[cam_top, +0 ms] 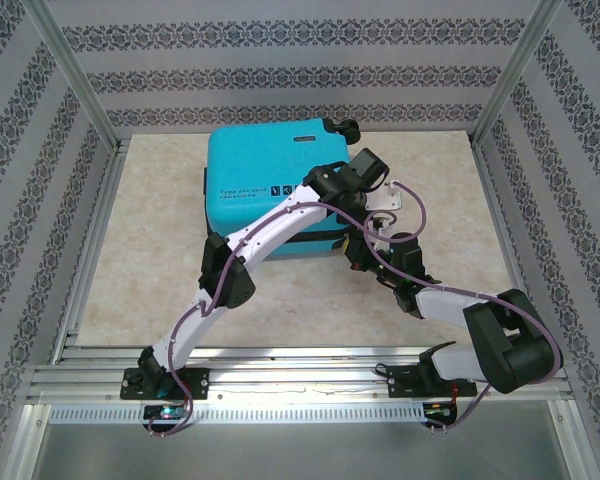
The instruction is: Pack the luggage
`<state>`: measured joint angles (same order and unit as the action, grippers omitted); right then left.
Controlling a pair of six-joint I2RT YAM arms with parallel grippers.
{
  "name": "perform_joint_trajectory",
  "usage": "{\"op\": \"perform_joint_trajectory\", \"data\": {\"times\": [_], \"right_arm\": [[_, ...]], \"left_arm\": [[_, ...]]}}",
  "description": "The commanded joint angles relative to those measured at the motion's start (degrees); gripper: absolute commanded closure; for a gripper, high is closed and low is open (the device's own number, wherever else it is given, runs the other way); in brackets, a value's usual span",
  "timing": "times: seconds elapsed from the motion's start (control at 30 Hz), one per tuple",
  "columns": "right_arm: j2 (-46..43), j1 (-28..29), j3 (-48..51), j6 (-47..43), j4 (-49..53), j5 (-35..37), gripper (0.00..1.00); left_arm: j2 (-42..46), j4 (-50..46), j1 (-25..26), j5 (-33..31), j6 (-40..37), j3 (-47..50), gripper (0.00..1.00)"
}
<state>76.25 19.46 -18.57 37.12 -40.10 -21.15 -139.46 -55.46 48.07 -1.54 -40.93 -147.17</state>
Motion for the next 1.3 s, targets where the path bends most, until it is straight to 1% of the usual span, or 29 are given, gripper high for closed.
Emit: {"op": "perform_joint_trajectory", "data": {"times": [0.0, 0.07, 0.13, 0.37, 0.5, 0.6, 0.87, 1.03, 1.1, 1.17, 1.27], "right_arm": [[-0.3, -0.9, 0.2, -1.7, -0.1, -0.6, 1.00], [-0.3, -1.4, 0.3, -2.0, -0.1, -0.2, 1.00], [-0.6, -2.0, 0.1, -2.5, 0.1, 0.5, 1.00], [-0.7, -2.6, -0.6, -5.2, 1.3, 2.3, 1.00], [-0.3, -2.6, -0.4, -6.3, 0.4, 3.3, 1.00], [-0.6, -2.6, -0.2, -6.7, -0.7, 3.6, 1.00], [-3.2, -2.7, 0.2, -9.0, -1.4, 1.5, 1.00], [-4.6, -2.3, 0.4, -9.8, -1.8, -1.2, 1.00], [-4.5, -1.9, 0.4, -10.2, -2.2, -2.0, 1.00], [-4.1, -1.5, 0.7, -10.3, -2.4, -2.9, 1.00], [-3.1, -0.6, 0.7, -10.4, -5.3, -5.3, 1.00]], "left_arm": [[-1.3, -2.1, 0.0, 0.8, 0.4, -0.1, 0.73], [-0.9, -2.0, 0.0, 0.7, 0.9, -0.1, 0.78], [-0.2, -1.6, 0.0, 0.7, 1.4, 0.1, 0.81], [3.7, 1.2, 0.0, 1.5, 2.8, 2.6, 0.88], [8.6, 5.5, -0.1, 3.2, 3.7, 7.5, 0.91], [13.3, 10.5, 0.0, 3.6, 4.3, 13.9, 0.92], [27.9, 28.5, 0.0, 3.6, 5.1, 37.0, 0.99], [32.0, 33.5, 0.0, 3.1, 6.8, 43.7, 1.00], [34.6, 38.3, 0.1, 3.7, 6.4, 48.9, 1.00], [38.2, 46.4, 0.0, 4.9, 6.5, 56.3, 1.00], [43.1, 56.1, 0.0, 6.8, 7.4, 65.7, 1.00]]}}
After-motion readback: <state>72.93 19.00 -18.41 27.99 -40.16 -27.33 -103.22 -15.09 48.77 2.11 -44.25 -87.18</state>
